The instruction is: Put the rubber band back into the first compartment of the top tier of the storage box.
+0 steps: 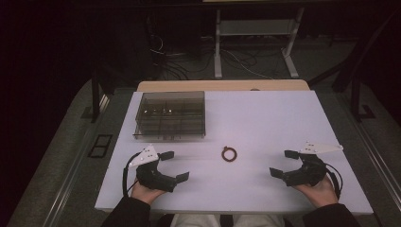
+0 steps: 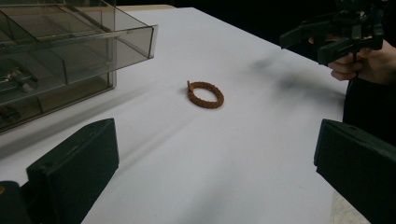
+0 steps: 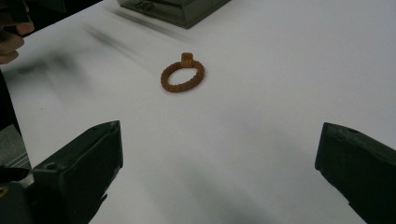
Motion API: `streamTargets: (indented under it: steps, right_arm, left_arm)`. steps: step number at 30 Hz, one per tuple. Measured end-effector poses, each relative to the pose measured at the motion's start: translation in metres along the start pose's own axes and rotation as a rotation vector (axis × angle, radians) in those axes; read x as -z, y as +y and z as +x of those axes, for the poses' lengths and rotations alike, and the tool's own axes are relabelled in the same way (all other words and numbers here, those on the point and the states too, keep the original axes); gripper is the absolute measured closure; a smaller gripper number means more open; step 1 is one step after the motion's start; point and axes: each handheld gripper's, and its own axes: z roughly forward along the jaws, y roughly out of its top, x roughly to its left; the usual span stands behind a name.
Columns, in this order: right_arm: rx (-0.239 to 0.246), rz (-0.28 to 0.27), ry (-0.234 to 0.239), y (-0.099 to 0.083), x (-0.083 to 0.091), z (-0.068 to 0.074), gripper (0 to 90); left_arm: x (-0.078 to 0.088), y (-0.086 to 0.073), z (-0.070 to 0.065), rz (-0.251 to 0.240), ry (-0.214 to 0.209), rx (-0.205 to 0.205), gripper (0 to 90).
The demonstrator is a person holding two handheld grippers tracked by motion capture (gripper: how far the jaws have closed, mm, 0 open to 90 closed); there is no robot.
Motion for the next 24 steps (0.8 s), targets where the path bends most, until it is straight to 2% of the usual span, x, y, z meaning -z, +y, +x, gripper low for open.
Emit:
streamTargets:
  steps: [12, 24]
  right_arm:
    - [0.009, 0.007, 0.027, 0.0, 0.002, 0.001, 0.2]
    - [0.0, 0.006, 0.029, -0.001, 0.005, 0.004, 0.2]
  left_arm:
    - [-0.002, 0.004, -0.002, 0.03, -0.013, -0.013, 0.0]
    - [-0.006, 0.012, -0.003, 0.05, -0.022, -0.034, 0.0]
